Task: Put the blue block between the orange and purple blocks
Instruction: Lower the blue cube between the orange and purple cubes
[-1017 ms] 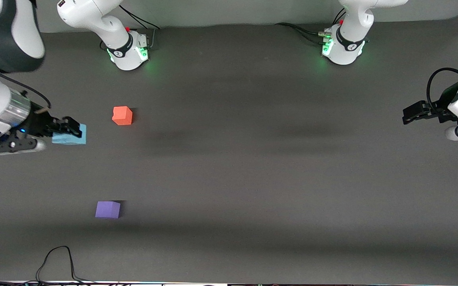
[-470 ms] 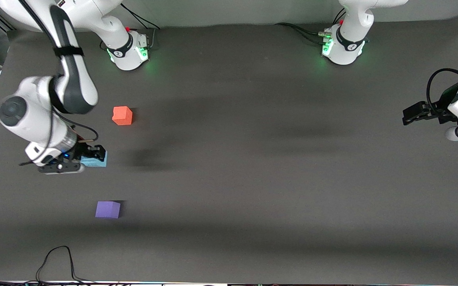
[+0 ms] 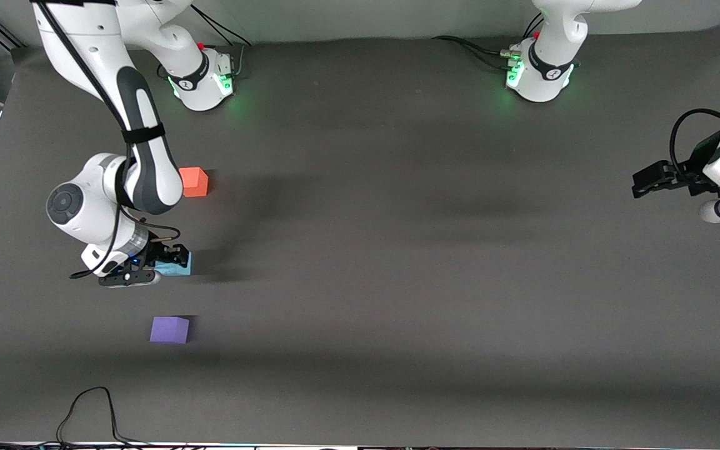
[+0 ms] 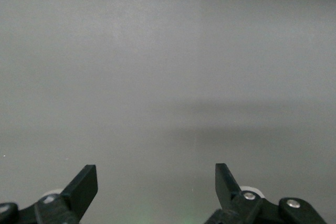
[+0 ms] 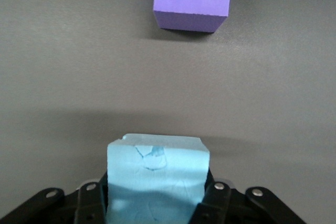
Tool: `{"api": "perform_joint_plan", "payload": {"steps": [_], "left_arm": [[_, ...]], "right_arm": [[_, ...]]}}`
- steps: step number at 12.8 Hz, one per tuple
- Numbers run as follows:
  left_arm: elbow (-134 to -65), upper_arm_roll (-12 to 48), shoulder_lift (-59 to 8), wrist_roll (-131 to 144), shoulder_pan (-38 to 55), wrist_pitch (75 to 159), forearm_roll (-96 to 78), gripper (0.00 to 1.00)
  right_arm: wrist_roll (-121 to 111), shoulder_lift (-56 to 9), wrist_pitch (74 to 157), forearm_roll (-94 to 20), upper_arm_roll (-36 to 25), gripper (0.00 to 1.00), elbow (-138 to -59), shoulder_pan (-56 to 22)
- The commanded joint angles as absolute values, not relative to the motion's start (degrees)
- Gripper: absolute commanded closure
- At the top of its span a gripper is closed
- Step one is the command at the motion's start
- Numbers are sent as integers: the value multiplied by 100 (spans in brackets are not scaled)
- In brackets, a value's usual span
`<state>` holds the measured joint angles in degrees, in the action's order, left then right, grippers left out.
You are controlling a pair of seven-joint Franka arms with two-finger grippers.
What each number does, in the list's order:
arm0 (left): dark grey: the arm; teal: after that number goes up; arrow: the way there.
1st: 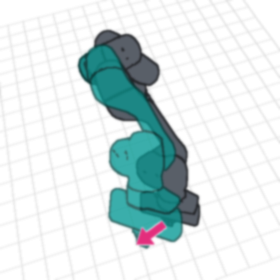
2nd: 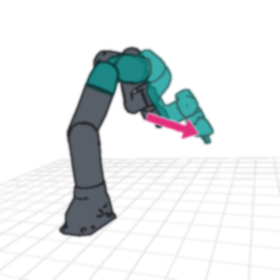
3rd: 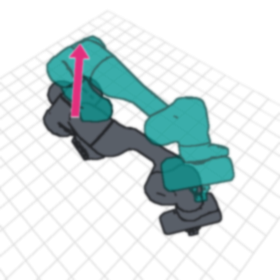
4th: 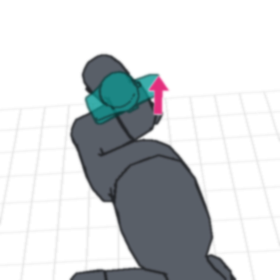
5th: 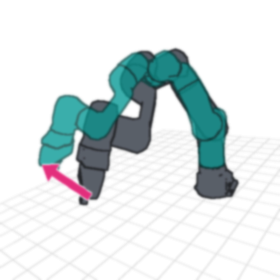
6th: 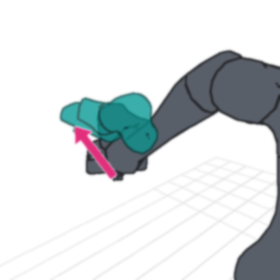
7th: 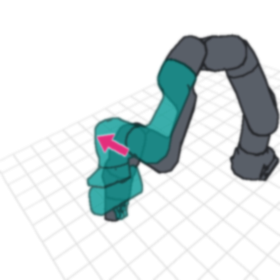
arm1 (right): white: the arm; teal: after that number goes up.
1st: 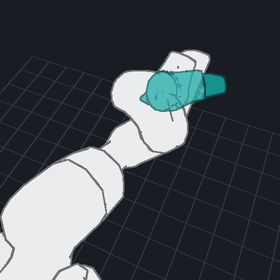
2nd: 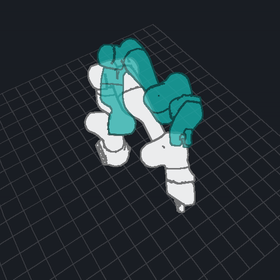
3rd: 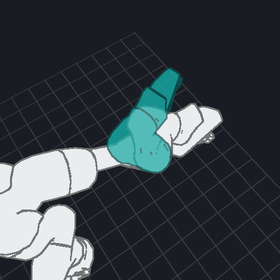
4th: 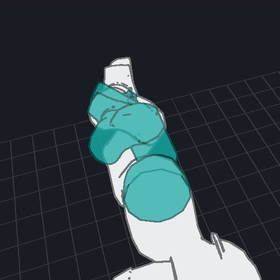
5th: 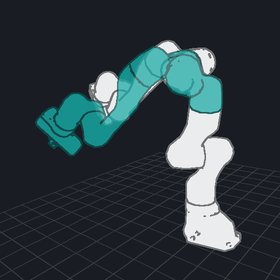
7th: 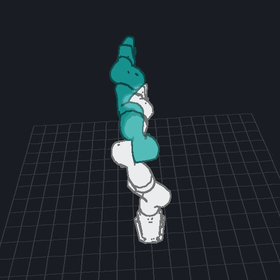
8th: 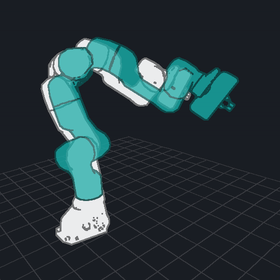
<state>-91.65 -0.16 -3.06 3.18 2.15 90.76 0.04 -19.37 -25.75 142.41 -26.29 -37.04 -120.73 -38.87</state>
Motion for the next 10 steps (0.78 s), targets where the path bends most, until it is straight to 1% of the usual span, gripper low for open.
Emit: {"api": "perform_joint_plan", "payload": {"steps": [1,6,10], "left_arm": [[-9281,-44,-211,255,246,9184,18,0],[-9290,-44,-220,255,246,9176,9,0],[-9281,-44,-229,264,246,9176,9,0]], "right_arm": [[-2267,-2786,14580,-2952,-3718,61,-12129,-3937],[-2276,-2936,14853,-3259,-3639,61,-12365,-3999],[-2452,-3058,15405,-3401,-3569,60,-12690,-4034]]}}
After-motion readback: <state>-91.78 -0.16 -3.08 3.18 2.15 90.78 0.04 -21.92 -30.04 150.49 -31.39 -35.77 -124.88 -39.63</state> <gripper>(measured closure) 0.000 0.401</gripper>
